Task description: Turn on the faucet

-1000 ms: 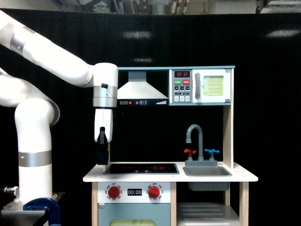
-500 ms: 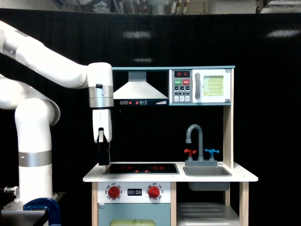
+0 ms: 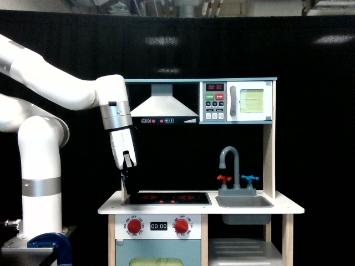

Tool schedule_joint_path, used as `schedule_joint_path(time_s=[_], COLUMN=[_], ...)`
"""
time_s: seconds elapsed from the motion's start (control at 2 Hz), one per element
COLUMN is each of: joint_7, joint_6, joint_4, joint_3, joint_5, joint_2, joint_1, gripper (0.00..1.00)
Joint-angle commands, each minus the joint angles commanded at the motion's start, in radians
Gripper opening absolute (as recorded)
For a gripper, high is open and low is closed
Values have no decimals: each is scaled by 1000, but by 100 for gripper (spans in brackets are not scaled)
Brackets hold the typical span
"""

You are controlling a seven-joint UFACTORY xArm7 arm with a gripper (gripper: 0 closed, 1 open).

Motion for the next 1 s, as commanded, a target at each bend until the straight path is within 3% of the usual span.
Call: schedule_joint_path(time_s=[0.5, 1.0], joint_7=[-499, -1179], joint_6=[-114, -19], joint_4=[184, 457], joint_3=[-297, -900], joint_5=[4, 299], joint_2=[279, 452], joint_1=[221, 819], gripper=[100, 100])
